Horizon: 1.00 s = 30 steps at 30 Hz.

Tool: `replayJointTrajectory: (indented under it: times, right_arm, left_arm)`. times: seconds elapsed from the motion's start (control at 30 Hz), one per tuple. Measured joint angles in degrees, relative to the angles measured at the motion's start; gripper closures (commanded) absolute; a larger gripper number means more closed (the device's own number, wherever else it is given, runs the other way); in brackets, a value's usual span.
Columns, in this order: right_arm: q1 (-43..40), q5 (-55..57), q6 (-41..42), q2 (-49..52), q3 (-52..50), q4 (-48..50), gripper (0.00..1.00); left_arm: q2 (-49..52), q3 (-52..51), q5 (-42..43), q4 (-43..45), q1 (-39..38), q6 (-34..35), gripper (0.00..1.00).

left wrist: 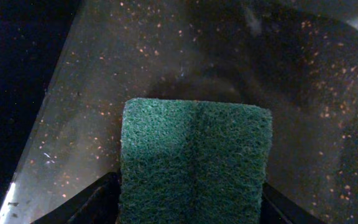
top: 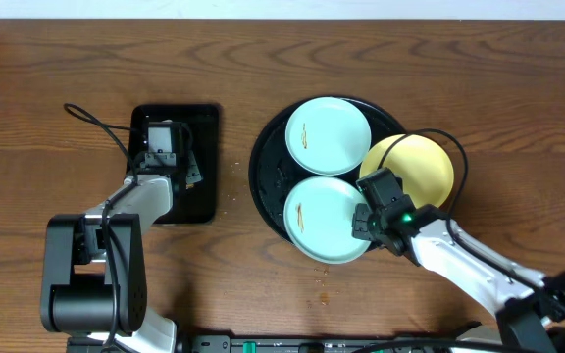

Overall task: Clean dirty plates on tray and stack at the side
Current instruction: 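Grasp the sponge with the left gripper and lift it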

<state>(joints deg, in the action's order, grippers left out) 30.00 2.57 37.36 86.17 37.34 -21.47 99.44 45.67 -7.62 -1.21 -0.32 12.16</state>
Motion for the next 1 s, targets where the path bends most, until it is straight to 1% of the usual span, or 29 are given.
replayJointTrajectory:
  times: [0.07, 0.17, 0.53, 0.67, 0.7, 0.73, 0.77, 1.0]
  right_arm:
    - [-0.02, -0.13, -0.61, 0.09, 0.11, 0.13, 0.99]
    - [-0.13, -0.2, -0.44, -0.24, 0.48, 0.92, 0.99]
    - [-0.11, 0.15, -0.55, -4.94, 0.59, -0.81, 0.99]
    - [-0.09, 0.46, -0.55, -4.92, 0.57, -2.64, 0.99]
    - [-0.11, 0.5, -0.55, -4.92, 0.57, -3.02, 0.99]
    - [-0.11, 0.57, -0.55, -4.92, 0.57, -3.06, 0.99]
    - [-0.11, 0.57, -0.55, -4.92, 0.57, -3.02, 0.99]
    - [-0.09, 0.59, -0.55, -4.92, 0.57, -2.91, 0.99]
  left_arm:
    - [0.0, 0.0, 0.0, 0.0, 0.0, 0.0, 0.36]
    - [-0.02, 0.0, 0.13, -0.04, 0.0, 0.0, 0.39]
    - [-0.02, 0.0, 0.28, -0.42, 0.0, 0.0, 0.4]
    - [-0.44, 0.02, 0.42, -1.66, 0.0, 0.02, 0.42]
    - [-0.46, 0.02, 0.42, -1.75, 0.0, 0.0, 0.41]
    - [-0.46, 0.02, 0.44, -1.79, 0.0, 0.0, 0.36]
    - [-0.46, 0.02, 0.42, -1.79, 0.0, 0.02, 0.33]
    - [-0.46, 0.0, 0.39, -1.03, 0.0, 0.0, 0.31]
